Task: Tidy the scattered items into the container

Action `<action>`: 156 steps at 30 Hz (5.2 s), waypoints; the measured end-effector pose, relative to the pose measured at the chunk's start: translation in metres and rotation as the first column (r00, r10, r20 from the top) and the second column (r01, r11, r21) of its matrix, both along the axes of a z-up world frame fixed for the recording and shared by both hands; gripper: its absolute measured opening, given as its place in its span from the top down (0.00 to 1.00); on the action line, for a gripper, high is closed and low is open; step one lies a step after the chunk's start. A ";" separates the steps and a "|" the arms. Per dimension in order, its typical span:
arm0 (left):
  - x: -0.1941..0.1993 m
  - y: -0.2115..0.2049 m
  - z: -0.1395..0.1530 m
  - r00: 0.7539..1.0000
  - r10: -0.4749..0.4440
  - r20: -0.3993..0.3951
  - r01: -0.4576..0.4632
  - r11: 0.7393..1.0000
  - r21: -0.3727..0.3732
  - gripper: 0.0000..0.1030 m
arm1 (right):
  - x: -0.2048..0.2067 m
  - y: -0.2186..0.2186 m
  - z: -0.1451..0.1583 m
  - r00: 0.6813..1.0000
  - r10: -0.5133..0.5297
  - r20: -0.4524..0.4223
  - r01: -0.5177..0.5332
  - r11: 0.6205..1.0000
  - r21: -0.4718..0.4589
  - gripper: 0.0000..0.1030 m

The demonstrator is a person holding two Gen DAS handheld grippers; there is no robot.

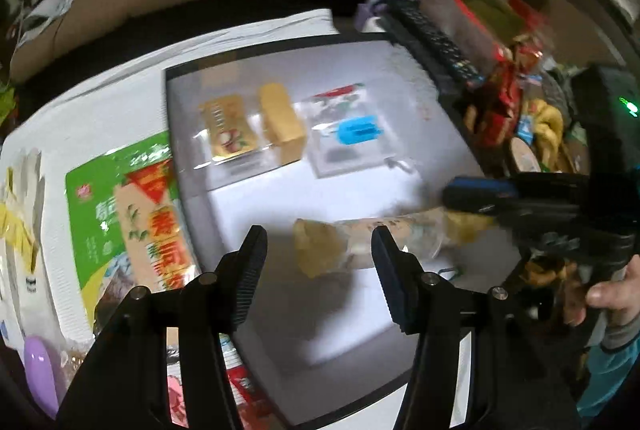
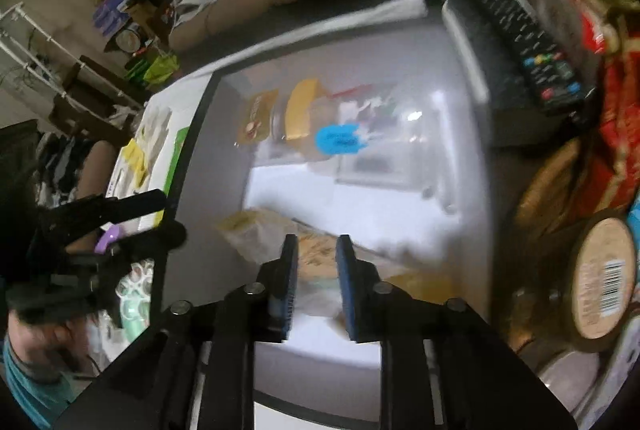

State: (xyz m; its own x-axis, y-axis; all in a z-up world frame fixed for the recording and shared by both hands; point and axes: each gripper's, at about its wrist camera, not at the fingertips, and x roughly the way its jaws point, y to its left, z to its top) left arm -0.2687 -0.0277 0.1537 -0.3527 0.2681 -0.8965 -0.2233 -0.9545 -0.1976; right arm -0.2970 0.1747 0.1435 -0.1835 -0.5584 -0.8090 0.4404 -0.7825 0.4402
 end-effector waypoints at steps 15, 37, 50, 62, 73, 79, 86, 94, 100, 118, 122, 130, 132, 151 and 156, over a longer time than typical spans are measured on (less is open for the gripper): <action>0.054 -0.015 0.001 0.999 -0.032 -0.012 0.033 0.998 0.062 0.41 | 0.042 -0.061 -0.054 0.928 0.320 0.191 -0.367 0.873 0.321 0.44; 0.072 -0.052 -0.010 1.000 0.016 -0.001 -0.016 0.989 0.148 0.37 | -0.023 -0.087 -0.074 0.959 0.270 0.087 -0.278 0.830 0.484 0.21; 0.082 -0.052 -0.002 1.000 0.006 -0.014 -0.003 0.985 0.174 0.37 | -0.007 -0.119 -0.125 0.866 0.446 0.227 -0.495 0.697 0.518 0.29; 0.080 -0.062 -0.003 0.999 0.028 -0.018 -0.023 0.975 0.219 0.37 | -0.063 -0.057 -0.123 0.944 0.072 0.323 -0.229 0.847 0.479 0.55; 0.086 -0.071 0.009 0.998 0.048 -0.039 -0.038 0.973 0.229 0.36 | -0.024 -0.090 -0.103 0.873 0.297 0.387 -0.449 0.800 0.397 0.43; 0.091 -0.078 0.016 0.996 0.067 -0.052 -0.054 0.973 0.224 0.35 | -0.042 -0.143 -0.068 0.939 0.340 0.059 -0.328 0.828 0.455 0.28; 0.103 -0.082 0.014 0.997 0.059 -0.053 -0.045 0.971 0.233 0.35 | -0.045 -0.176 -0.097 0.945 0.326 0.039 -0.287 0.761 0.582 0.26; 0.099 -0.075 0.003 0.998 0.046 -0.041 -0.034 0.967 0.251 0.35 | -0.109 -0.092 -0.088 0.995 0.081 -0.062 -0.023 0.770 0.637 0.38; 0.099 -0.065 0.002 0.999 0.032 -0.038 -0.022 0.969 0.247 0.35 | -0.112 -0.060 -0.058 0.996 0.073 0.045 -0.086 0.905 0.417 0.45; 0.099 -0.045 0.008 0.999 -0.002 -0.039 0.011 0.969 0.248 0.33 | -0.016 -0.088 -0.097 0.961 0.265 0.080 -0.249 0.702 0.667 0.56; 0.097 -0.047 0.002 1.000 0.010 -0.030 -0.002 0.965 0.261 0.31 | -0.017 -0.064 -0.074 0.970 0.236 0.053 -0.222 0.782 0.583 0.58; 0.067 -0.007 -0.013 0.997 -0.049 0.059 0.029 0.954 0.298 0.23 | 0.018 -0.013 0.046 0.986 0.144 -0.079 -0.120 0.961 0.248 0.46; 0.049 0.010 -0.020 0.994 -0.048 0.100 0.013 0.946 0.325 0.23 | 0.024 0.009 0.074 0.986 0.117 -0.118 -0.094 0.979 0.183 0.43; -0.035 0.115 -0.141 0.848 0.000 0.530 -0.125 0.971 0.201 0.23 | 0.051 0.049 0.071 0.978 0.110 -0.176 -0.102 0.993 0.056 0.42; -0.030 0.137 -0.138 0.863 -0.032 0.504 -0.103 0.966 0.238 0.22 | 0.055 0.056 0.070 0.979 0.108 -0.174 -0.100 0.994 0.055 0.42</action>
